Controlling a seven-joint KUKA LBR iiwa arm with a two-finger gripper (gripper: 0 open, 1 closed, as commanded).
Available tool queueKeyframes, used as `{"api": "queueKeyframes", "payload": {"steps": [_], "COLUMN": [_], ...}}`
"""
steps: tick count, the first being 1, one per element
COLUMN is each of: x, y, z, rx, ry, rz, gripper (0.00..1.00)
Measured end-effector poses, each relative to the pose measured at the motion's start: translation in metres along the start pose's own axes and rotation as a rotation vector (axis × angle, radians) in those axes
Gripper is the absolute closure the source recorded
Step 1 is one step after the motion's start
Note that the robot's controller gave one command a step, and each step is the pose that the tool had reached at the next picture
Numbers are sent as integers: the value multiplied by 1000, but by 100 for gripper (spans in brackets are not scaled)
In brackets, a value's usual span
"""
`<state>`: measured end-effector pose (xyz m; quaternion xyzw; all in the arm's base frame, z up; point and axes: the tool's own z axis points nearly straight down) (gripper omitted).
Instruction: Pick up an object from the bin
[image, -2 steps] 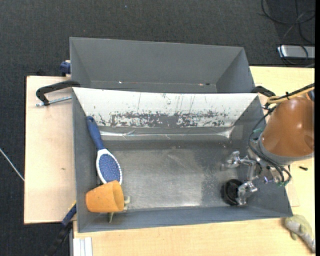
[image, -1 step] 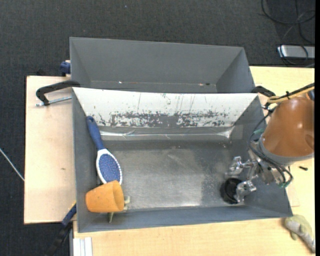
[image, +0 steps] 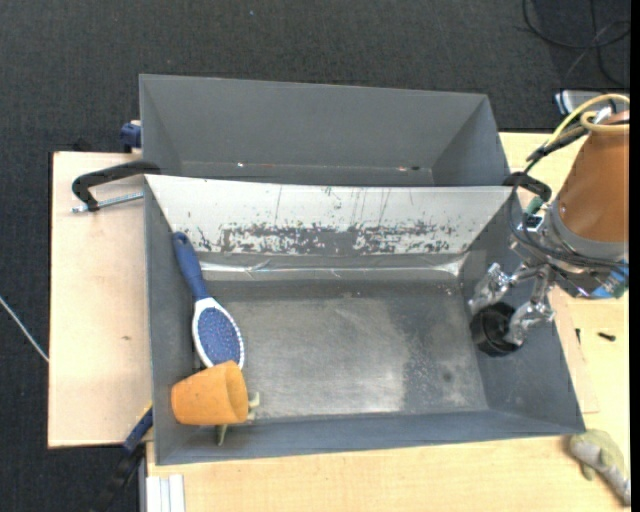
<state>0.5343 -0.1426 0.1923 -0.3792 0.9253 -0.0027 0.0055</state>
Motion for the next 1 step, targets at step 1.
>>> {"api": "queueKeyframes", "payload": {"steps": [1], "x": [-21], "y": [10], "z": [-23], "rx": [-4], "ry": [1], "rz": [-86], "gripper": [100]}}
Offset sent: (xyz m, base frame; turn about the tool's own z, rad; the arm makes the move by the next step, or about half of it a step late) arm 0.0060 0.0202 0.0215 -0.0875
